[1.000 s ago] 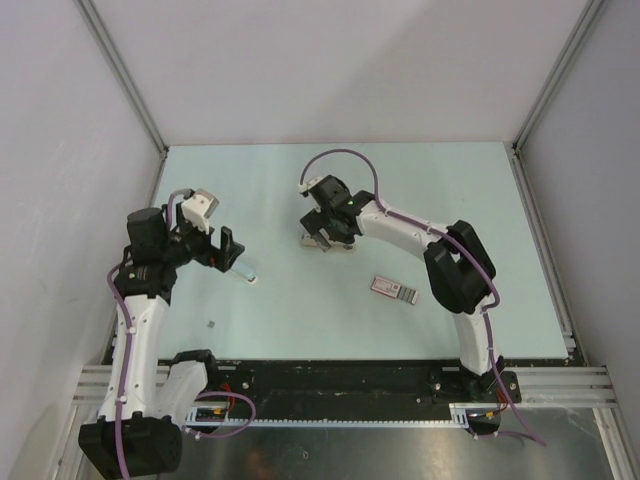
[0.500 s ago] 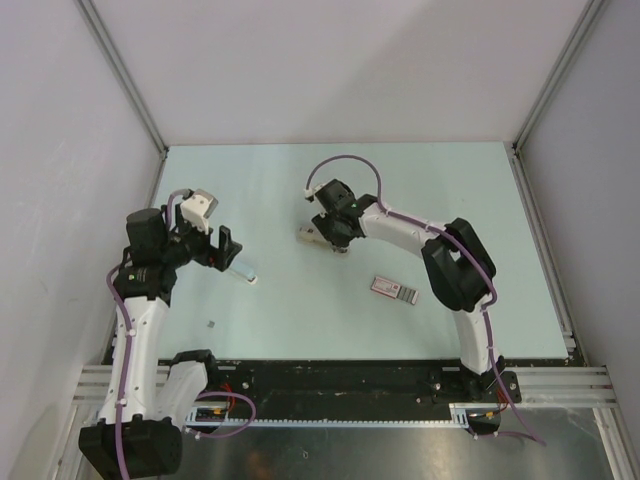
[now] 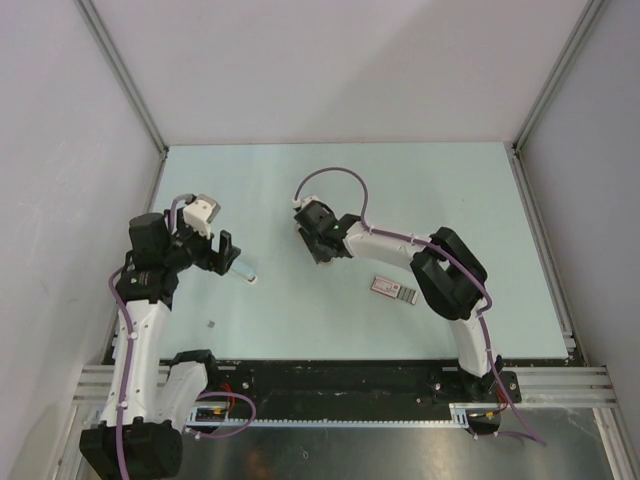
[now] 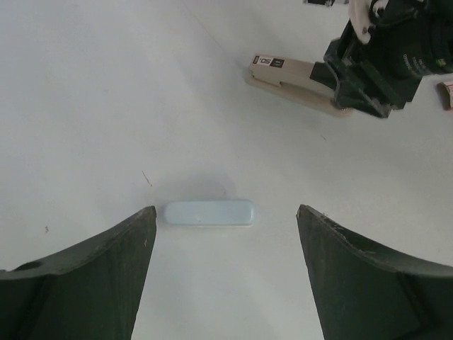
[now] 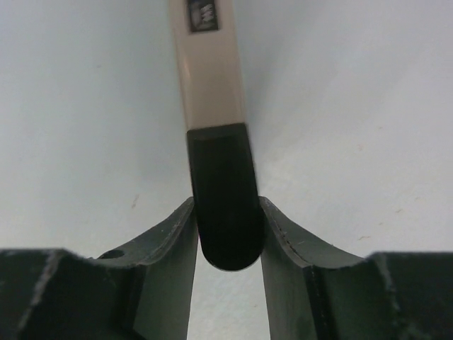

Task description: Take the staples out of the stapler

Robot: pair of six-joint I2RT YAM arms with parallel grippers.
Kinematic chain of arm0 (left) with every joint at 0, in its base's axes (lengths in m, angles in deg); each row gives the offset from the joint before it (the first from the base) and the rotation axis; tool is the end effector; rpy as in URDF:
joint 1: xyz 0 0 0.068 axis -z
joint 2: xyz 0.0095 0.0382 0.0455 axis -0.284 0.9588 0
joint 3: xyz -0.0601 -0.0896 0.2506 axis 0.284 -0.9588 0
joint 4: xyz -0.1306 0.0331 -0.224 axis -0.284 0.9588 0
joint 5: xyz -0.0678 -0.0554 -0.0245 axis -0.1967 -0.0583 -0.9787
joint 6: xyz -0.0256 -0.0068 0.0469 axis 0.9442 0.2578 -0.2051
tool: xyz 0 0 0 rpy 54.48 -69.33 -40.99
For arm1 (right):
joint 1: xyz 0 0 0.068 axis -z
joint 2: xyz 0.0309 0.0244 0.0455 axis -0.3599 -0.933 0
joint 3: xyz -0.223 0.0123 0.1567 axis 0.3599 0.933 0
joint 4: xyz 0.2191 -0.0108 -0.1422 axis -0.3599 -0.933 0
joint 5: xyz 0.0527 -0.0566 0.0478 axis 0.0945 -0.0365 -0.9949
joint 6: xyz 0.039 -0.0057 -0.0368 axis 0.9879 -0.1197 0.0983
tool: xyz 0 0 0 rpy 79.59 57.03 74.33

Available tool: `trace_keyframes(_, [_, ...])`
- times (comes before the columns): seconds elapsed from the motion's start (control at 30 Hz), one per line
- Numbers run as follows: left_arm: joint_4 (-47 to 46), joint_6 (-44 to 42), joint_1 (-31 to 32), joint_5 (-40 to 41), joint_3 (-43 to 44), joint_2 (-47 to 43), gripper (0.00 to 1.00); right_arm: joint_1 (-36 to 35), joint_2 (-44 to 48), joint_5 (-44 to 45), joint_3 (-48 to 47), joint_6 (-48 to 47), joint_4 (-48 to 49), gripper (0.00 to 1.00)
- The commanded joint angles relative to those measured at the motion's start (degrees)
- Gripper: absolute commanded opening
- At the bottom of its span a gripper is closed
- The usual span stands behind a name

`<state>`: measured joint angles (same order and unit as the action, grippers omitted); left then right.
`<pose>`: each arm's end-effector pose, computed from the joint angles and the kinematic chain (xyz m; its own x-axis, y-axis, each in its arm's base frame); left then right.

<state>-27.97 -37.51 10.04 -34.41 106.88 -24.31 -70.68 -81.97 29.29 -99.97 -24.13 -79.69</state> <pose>0.1744 0.0002 0.3121 -0.3779 0.2478 -0.8921 0.5267 0.8499 0.0129 0.2977 0.3354 0.1852 -0.6379 -0.4951 -0.5898 -0.5386 0.8343 -0.1177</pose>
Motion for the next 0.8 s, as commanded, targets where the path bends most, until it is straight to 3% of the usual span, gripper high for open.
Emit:
trace_keyframes(0.0, [-0.7, -1.6, 0.4, 0.7, -0.7, -1.6, 0.86, -2.0, 1.0, 0.5, -0.8, 7.3, -2.7, 0.43])
trace_keyframes(0.17, [-0.5, -1.6, 0.4, 0.6, -0.9, -2.0, 0.87, -2.0, 0.6, -1.4, -4.3, 12.2, -7.0, 0.38])
trace_keyframes(0.27, [-0.4, -0.8, 0.4, 0.0, -0.6, -1.2, 0.88, -1.3, 0.5, -4.0, -4.9, 15.2, -7.4, 0.59])
trace_keyframes(0.37, [-0.2, -0.8, 0.4, -0.5, -0.6, -0.4, 0.88, -1.2, 0.6, -3.5, -6.5, 16.2, -8.9, 0.89])
trace_keyframes(0.43, [-0.1, -1.2, 0.4, -0.2, -0.7, -0.4, 0.89, -1.3, 0.7, -2.5, -7.8, 16.0, -10.5, 0.97])
trace_keyframes(0.6, [0.5, -1.7, 0.4, 1.2, -0.3, -0.1, 0.98, -0.3, 4.1, -0.6, -9.1, 15.9, -11.1, 0.99])
trace_keyframes(0.77, [2.9, -2.1, 0.4, 1.7, 3.7, 1.5, 0.99, 4.3, 8.9, -7.6, -1.9, 13.4, 0.1, 0.99])
